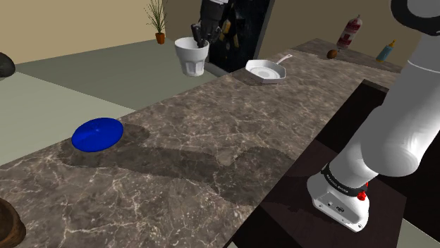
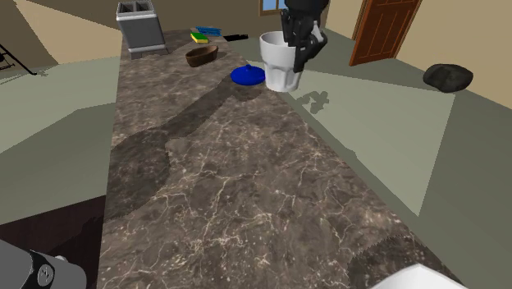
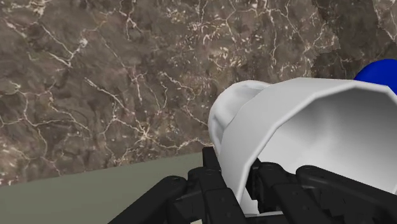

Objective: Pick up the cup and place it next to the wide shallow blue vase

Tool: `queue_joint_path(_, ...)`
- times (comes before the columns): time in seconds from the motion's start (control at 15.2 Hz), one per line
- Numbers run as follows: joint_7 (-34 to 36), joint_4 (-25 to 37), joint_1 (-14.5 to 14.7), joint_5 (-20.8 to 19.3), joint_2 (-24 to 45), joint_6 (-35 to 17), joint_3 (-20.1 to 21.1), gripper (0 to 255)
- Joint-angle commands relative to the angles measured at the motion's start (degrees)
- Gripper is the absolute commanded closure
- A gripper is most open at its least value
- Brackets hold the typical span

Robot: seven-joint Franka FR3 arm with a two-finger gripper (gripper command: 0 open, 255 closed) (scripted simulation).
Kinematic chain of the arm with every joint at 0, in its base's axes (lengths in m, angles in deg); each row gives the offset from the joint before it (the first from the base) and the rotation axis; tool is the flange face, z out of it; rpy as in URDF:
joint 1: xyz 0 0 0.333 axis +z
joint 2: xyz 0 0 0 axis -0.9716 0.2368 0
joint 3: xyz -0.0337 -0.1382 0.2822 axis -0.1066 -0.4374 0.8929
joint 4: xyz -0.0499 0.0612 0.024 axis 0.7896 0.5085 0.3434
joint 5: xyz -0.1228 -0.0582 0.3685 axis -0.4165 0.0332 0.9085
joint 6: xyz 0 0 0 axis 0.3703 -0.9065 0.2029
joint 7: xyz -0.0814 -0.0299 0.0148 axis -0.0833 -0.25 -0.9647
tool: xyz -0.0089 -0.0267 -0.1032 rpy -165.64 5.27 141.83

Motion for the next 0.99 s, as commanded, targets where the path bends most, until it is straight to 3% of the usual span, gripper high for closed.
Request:
queue_joint_path(0.0,2.65,3.60,1.41,-0.51,2.52,0.61,0.93,255)
queue_joint_path(0.59,12.66,26.49,7.83,-3.38,18.29,6.40,3.51,255)
queue_joint_path(0.79,15.75,39.44,10.28,-4.48,26.39,10.91,3.91,255)
queue_joint_path(0.92,17.90,55.10,12.22,-5.32,35.60,17.14,4.04,255)
